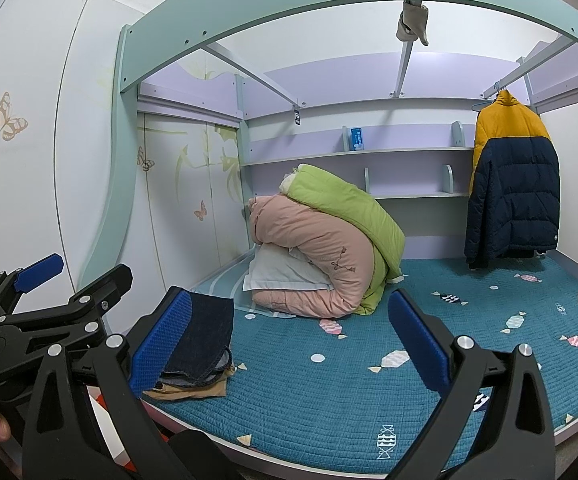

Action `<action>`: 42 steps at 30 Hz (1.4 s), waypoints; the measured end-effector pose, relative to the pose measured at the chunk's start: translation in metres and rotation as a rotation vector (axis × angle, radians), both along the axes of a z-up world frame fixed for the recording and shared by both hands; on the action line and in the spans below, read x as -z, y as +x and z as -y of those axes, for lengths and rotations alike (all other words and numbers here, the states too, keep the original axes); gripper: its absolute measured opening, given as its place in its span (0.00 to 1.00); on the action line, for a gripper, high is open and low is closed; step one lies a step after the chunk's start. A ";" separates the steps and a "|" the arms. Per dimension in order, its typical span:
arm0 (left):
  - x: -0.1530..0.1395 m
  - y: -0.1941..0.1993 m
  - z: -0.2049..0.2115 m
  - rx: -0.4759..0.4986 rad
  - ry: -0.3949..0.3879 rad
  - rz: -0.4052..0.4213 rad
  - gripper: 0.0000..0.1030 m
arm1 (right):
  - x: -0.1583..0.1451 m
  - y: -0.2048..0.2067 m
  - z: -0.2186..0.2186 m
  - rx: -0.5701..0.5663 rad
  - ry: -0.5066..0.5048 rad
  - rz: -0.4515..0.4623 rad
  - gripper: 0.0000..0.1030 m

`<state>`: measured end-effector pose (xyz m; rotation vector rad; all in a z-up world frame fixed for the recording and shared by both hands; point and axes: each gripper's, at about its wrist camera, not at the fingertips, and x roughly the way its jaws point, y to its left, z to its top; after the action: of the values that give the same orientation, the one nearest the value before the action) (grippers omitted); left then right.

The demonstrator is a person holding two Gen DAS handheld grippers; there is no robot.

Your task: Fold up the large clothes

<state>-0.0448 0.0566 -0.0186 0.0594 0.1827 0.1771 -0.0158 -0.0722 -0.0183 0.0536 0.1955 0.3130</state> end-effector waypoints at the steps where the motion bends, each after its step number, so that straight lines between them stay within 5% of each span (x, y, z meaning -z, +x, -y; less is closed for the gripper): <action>1: 0.000 0.001 -0.001 0.000 0.000 -0.001 0.95 | 0.000 0.000 -0.001 0.000 -0.001 -0.001 0.93; 42: 0.002 0.004 -0.007 -0.004 0.004 0.003 0.95 | 0.001 0.008 -0.007 0.008 0.013 -0.008 0.93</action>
<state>-0.0413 0.0638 -0.0211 0.0623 0.1799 0.1819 -0.0077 -0.0652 -0.0198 0.0685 0.2016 0.3059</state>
